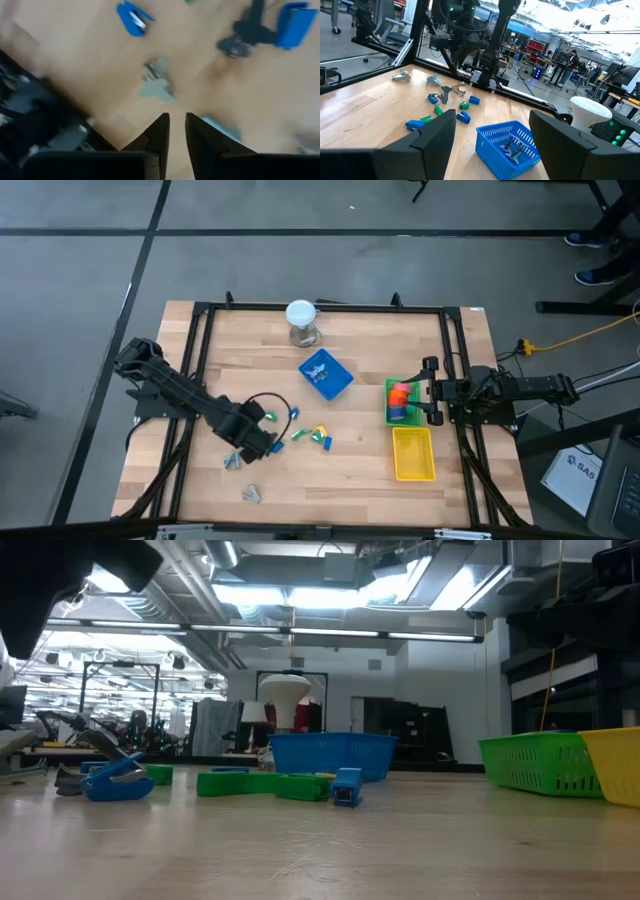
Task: Pick and place Stapler, Stapler remover, tape
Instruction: Put the light gray stapler remover into the blue bin
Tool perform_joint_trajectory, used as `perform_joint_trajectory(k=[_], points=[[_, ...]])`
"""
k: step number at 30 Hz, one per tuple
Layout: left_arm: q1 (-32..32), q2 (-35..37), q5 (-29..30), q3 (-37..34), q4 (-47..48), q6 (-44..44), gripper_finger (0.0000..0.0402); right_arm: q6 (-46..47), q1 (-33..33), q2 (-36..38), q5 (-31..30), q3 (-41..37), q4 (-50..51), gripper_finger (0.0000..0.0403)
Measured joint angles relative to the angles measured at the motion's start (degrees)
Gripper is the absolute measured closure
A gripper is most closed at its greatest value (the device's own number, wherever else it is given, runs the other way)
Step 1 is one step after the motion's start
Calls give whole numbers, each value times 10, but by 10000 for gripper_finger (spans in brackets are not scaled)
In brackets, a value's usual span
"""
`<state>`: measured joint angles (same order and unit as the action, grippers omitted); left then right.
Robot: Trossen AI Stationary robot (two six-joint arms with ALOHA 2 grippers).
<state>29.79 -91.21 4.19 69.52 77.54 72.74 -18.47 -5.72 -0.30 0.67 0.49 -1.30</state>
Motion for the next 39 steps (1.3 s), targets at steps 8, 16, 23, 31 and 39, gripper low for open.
perform_joint_trajectory(k=[8, 16, 23, 31, 39], points=[[63, 113, 40, -101, -106, 39, 365, 0, 0, 0, 0, 0, 0, 143], [120, 355, 101, -302, -347, 161, 399, 0, 0, 0, 0, 0, 0, 143], [139, 432, 116, -413, -390, 226, 381, 0, 0, 0, 0, 0, 0, 143], [140, 456, 143, -438, -369, 233, 312, 0, 0, 0, 0, 0, 0, 143], [140, 447, 154, -438, -336, 239, 265, 0, 0, 0, 0, 0, 0, 144]])
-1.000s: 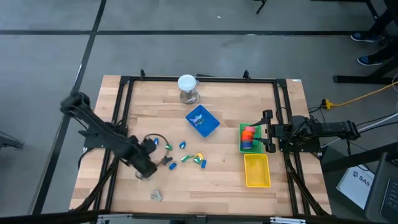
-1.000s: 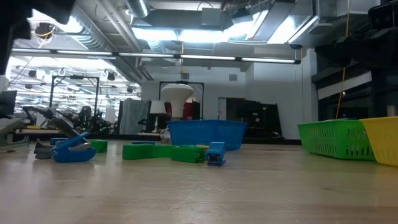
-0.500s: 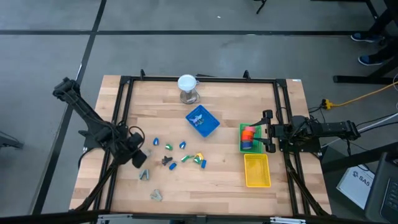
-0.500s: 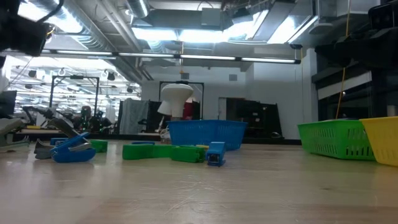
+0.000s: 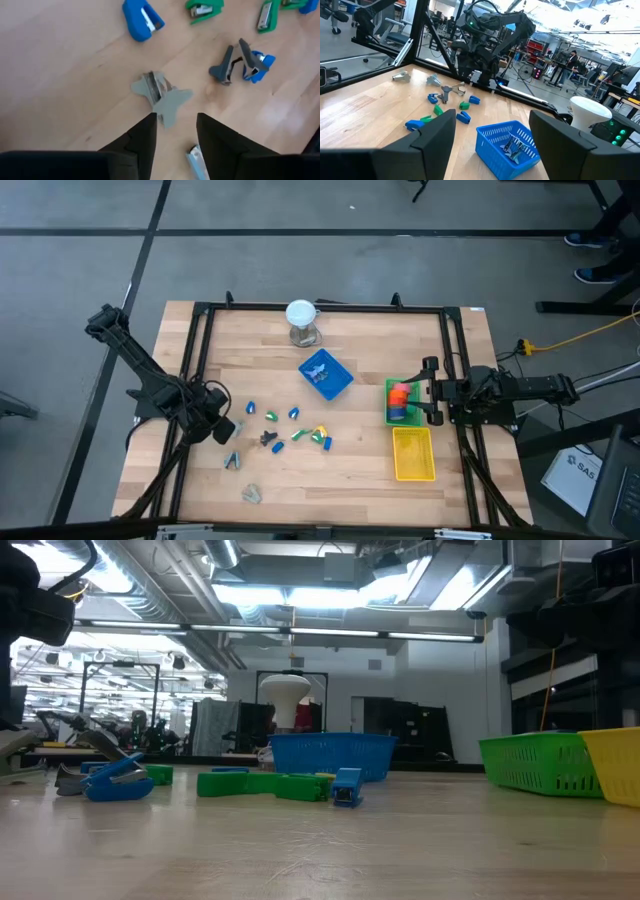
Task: Pick and place Stapler, Stapler remover, tape
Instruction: Put the light gray stapler remover into the blue bin
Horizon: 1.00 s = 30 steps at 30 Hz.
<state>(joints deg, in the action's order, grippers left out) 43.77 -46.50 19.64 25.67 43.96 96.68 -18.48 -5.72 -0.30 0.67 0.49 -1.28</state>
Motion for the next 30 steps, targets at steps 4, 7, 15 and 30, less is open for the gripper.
perform_joint_trajectory(k=[4, 7, 15, 30], points=[[0, -11, 0, 0, 8, 9, 262, 0, 0, 0, 0, 0, 0, 144], [0, -28, -14, 0, 9, 20, 265, 0, 0, 0, 0, 0, 0, 144], [0, -62, 18, 0, 6, 22, 272, 0, 0, 0, 0, 0, 0, 144], [0, -73, 19, 0, -29, 12, 308, 0, 0, 0, 0, 0, 0, 144]])
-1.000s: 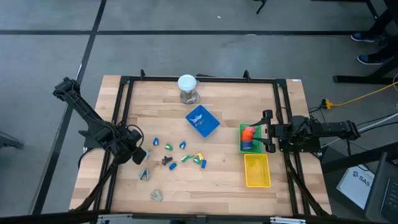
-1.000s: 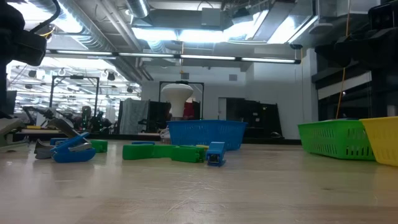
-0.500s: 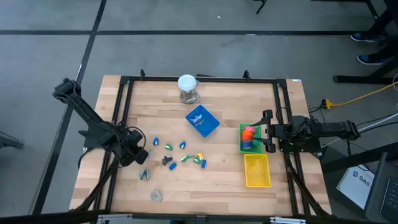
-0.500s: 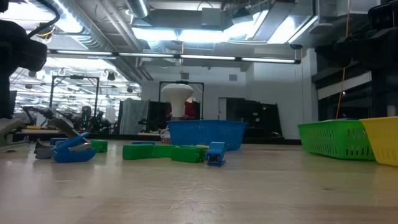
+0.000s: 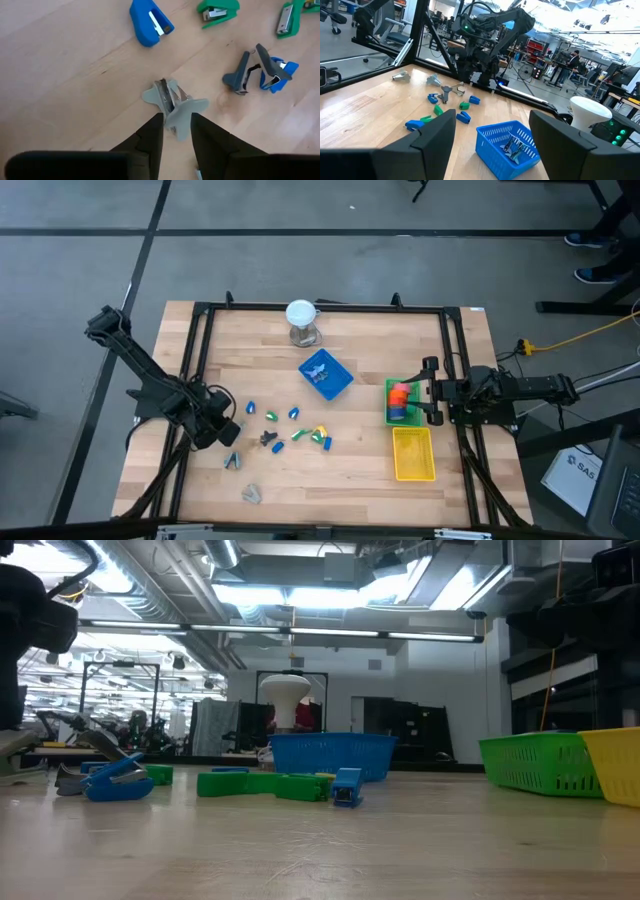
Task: Pick and place Stapler, Stapler remover, tape
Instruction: Put the light gray stapler remover into the blue bin
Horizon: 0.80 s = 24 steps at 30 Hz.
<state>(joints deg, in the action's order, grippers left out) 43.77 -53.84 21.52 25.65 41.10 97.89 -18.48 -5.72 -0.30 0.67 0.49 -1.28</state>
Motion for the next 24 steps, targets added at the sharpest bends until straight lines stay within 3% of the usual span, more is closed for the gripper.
perform_joint_trajectory(k=[13, 18, 24], points=[[0, -67, 10, 0, -74, -42, 373, 0, 0, 0, 0, 0, 0, 144], [0, -71, 49, 0, -103, -64, 396, 0, 0, 0, 0, 0, 0, 143], [-1, -72, 69, 0, -110, -72, 398, 0, 0, 0, 0, 0, 0, 143]])
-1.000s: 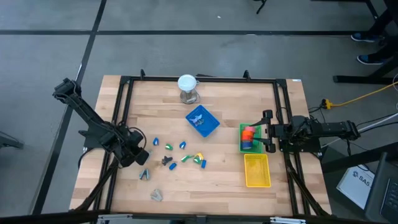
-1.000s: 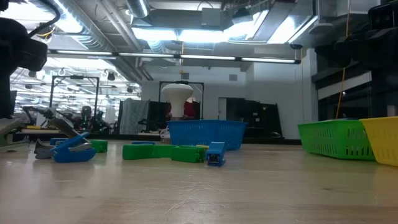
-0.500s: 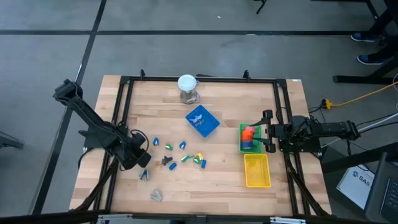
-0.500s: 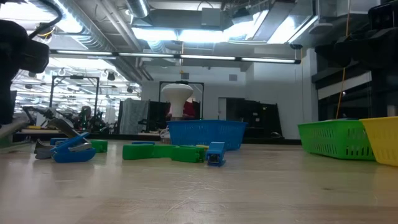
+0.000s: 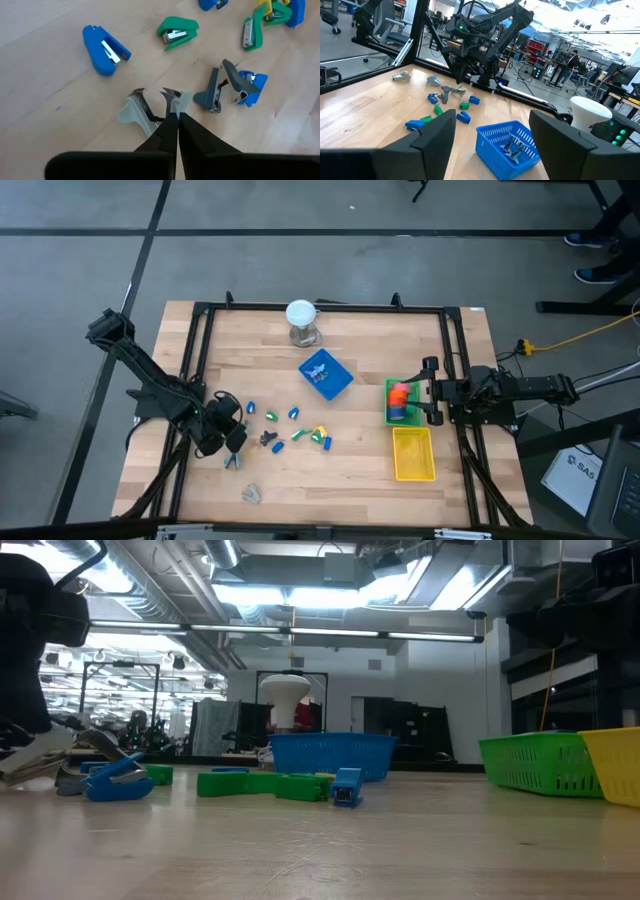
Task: Pick and place Stapler, Stapler remover, tape
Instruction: Put the light gray stapler remover into the blue bin
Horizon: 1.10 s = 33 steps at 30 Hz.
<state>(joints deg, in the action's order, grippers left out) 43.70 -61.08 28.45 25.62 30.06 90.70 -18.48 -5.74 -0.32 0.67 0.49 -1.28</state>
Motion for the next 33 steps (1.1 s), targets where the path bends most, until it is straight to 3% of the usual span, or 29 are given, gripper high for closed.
perform_joint_trajectory(k=[12, 24, 33], points=[[-24, 0, 30, 0, -69, -52, 399, 0, 0, 0, 0, 0, 0, 143], [-77, 1, 52, 14, -128, -164, 399, 0, 0, 0, 0, 0, 0, 143], [-122, 1, 106, 58, -152, -283, 399, 0, 0, 0, 0, 0, 0, 143]])
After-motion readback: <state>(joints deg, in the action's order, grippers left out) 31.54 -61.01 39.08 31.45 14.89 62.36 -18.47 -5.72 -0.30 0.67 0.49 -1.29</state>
